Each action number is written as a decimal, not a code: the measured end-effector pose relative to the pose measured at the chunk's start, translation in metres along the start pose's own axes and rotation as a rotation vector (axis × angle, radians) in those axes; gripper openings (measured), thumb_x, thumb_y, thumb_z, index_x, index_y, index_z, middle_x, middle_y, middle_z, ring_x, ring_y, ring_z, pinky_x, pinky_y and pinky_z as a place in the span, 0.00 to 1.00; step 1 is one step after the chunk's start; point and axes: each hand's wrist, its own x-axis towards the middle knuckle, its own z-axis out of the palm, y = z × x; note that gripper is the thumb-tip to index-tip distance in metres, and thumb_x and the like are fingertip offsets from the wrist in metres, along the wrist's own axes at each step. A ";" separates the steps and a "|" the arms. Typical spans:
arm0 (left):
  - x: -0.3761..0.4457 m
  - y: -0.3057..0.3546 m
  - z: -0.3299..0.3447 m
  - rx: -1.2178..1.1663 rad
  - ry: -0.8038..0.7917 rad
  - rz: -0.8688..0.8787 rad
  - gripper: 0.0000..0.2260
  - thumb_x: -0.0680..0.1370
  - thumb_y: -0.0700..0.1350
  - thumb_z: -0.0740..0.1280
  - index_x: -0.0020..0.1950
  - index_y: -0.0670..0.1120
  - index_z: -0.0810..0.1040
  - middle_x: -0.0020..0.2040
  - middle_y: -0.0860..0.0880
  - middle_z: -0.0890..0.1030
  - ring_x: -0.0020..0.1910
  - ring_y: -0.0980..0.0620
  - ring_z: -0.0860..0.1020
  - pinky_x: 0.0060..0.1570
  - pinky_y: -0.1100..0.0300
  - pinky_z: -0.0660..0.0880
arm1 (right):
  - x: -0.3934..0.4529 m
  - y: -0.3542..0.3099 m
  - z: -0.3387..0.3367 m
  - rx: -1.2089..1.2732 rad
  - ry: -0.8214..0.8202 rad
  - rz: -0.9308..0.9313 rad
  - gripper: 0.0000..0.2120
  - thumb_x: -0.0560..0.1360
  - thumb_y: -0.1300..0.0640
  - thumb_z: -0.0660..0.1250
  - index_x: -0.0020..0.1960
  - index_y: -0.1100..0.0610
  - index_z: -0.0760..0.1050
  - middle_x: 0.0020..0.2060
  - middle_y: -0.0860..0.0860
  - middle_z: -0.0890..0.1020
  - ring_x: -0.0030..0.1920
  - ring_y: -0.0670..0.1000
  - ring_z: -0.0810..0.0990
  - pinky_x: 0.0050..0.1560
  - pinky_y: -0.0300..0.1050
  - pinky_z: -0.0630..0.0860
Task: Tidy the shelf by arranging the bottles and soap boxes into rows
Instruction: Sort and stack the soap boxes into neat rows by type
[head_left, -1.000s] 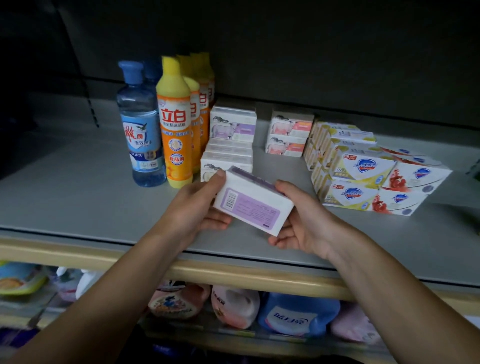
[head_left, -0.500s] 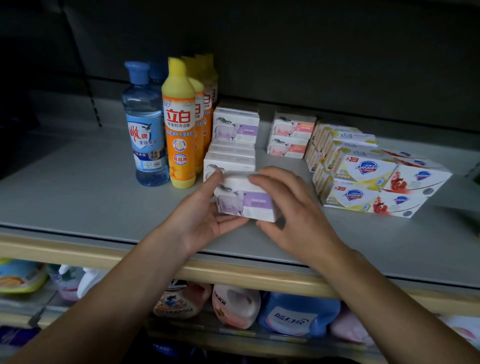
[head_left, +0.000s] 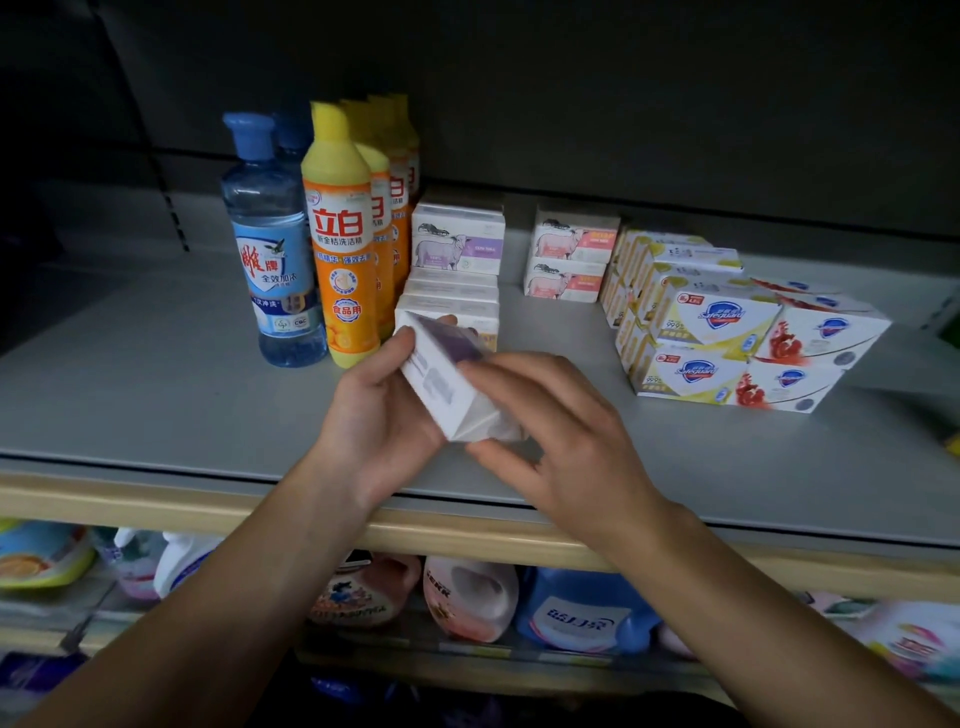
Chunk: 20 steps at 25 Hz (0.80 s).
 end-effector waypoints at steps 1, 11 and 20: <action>-0.001 0.000 -0.002 0.096 0.047 0.021 0.19 0.76 0.50 0.62 0.65 0.44 0.73 0.57 0.43 0.80 0.56 0.43 0.79 0.57 0.48 0.76 | -0.001 0.004 -0.002 0.038 0.018 0.088 0.22 0.73 0.57 0.72 0.66 0.58 0.75 0.58 0.53 0.78 0.57 0.51 0.78 0.61 0.39 0.72; -0.008 0.014 -0.024 1.540 0.257 0.282 0.18 0.73 0.48 0.74 0.61 0.51 0.75 0.53 0.56 0.82 0.50 0.56 0.82 0.51 0.57 0.80 | -0.018 0.042 0.005 0.527 -0.218 0.704 0.20 0.74 0.65 0.68 0.61 0.46 0.74 0.50 0.44 0.84 0.51 0.43 0.83 0.54 0.42 0.79; 0.015 0.010 0.006 2.173 -0.034 0.471 0.25 0.73 0.54 0.73 0.67 0.45 0.76 0.61 0.45 0.79 0.60 0.44 0.76 0.58 0.51 0.74 | 0.005 0.099 0.000 -0.147 -0.488 0.727 0.21 0.79 0.45 0.61 0.69 0.51 0.72 0.66 0.48 0.76 0.68 0.51 0.71 0.64 0.38 0.65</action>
